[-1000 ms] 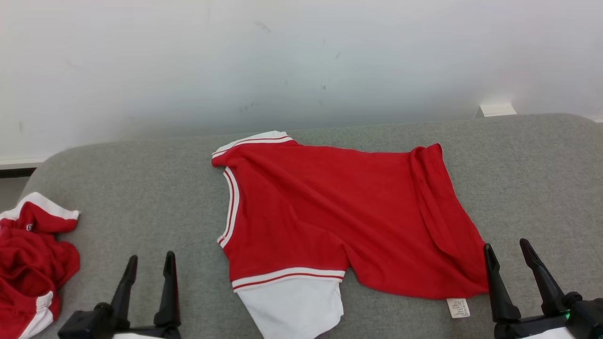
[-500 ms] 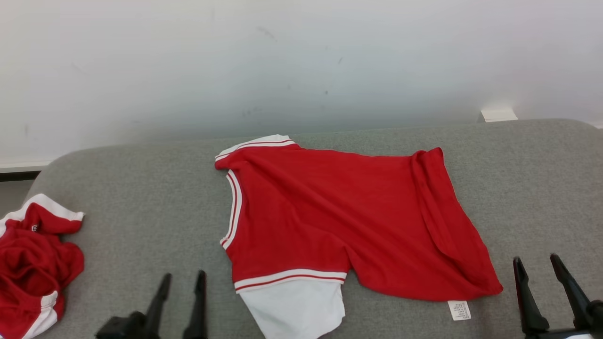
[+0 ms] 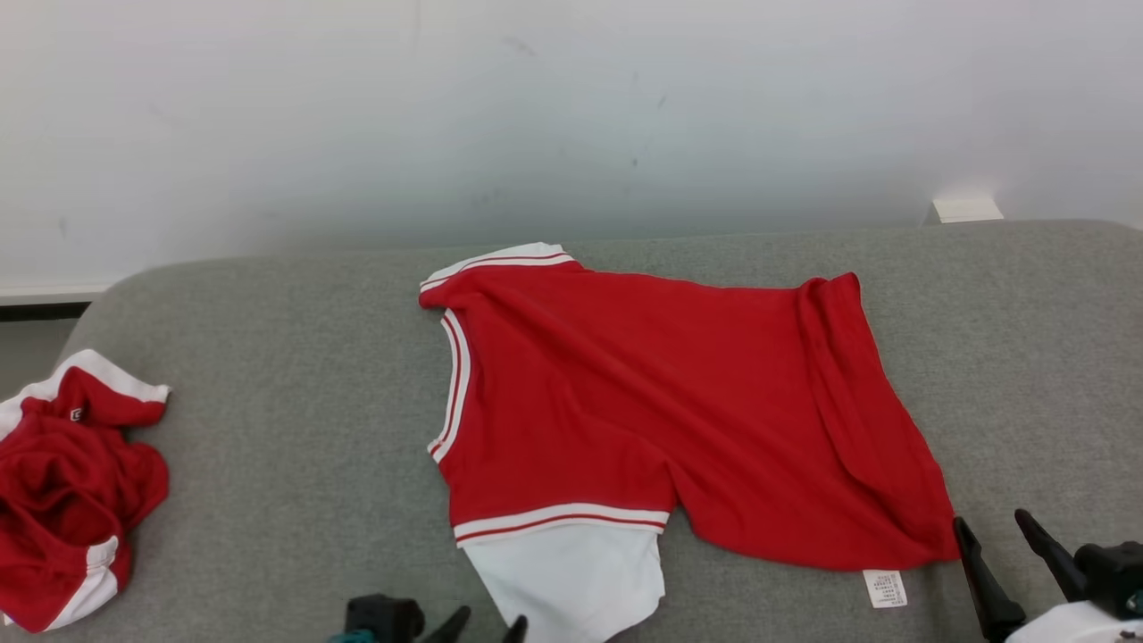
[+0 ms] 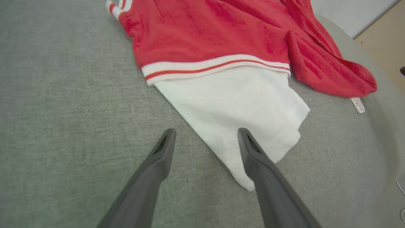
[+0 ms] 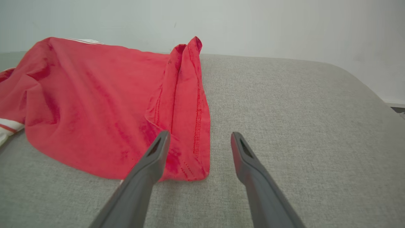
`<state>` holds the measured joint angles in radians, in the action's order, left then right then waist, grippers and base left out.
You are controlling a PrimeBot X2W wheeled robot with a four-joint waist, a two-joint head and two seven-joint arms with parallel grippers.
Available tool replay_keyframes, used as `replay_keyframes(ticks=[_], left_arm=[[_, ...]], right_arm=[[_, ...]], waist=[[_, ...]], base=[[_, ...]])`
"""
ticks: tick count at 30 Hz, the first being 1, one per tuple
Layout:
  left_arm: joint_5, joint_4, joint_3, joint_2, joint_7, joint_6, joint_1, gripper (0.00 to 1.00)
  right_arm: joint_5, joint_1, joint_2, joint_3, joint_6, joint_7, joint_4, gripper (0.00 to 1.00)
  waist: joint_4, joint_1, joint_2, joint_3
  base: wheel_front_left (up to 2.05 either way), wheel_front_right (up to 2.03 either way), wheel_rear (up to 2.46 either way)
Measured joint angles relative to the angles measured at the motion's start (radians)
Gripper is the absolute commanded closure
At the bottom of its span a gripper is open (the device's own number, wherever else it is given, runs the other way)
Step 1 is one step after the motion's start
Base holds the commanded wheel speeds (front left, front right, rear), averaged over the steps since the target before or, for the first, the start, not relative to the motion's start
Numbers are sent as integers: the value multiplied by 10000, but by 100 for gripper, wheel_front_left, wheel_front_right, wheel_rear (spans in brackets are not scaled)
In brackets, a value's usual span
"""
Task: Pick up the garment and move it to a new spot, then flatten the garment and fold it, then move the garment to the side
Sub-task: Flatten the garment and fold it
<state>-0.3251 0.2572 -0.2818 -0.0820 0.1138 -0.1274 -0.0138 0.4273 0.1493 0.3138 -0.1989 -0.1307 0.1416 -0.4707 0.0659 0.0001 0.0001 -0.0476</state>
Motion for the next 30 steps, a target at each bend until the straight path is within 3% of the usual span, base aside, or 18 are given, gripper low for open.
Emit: replay_keyframes(ticks=[6,12,19,20,21,22,26,28,29,30], left_arm=[[-140,-171,-732,-146,989,-12,-4,0],[-159,-146,-1254,-242,1319,-13,-241,0],[-901,-270,-2065,-253,1574,-13,-403,0],[-1026,-286,-2121,-272,1574,-13,-416,0],[-1083,-274,-2157,-320,1572,-15,-454,0],[-1085,-247,-2150,-366,1555,-15,-505,0],[-1237,44,-2023,-336,1214,-29,-674,4],[-1243,247,-1965,-328,1093,-27,-763,19],[-1248,341,-1929,-324,1024,-25,-803,33],[-1271,435,-1893,-311,949,8,-839,53]], right_arm=[[740,782,165,-809,0,-209,-1007,0],[1400,1221,199,-1638,0,-437,-1770,0],[2011,1595,240,-2389,0,-128,-2401,0],[2090,1642,244,-2485,0,-63,-2468,8],[2171,1707,245,-2573,0,27,-2556,33],[2265,1780,245,-2658,0,69,-2648,51],[2598,2043,150,-3022,0,316,-2978,72],[2738,2154,104,-3206,0,443,-3127,88],[2821,2196,90,-3289,0,460,-3204,100],[2918,2223,77,-3375,0,541,-3269,100]], waist=[[-148,0,0,-241],[-275,0,0,-499],[-262,0,0,-677],[-256,0,0,-702],[-250,0,0,-722],[-240,0,0,-737],[-205,0,0,-758],[-199,0,0,-744],[-201,0,0,-736],[-206,-1,0,-727]], base=[[0,0,0],[0,0,0],[0,0,0],[0,0,0],[0,0,0],[0,0,0],[0,0,0],[0,0,0],[0,0,0],[0,0,0]])
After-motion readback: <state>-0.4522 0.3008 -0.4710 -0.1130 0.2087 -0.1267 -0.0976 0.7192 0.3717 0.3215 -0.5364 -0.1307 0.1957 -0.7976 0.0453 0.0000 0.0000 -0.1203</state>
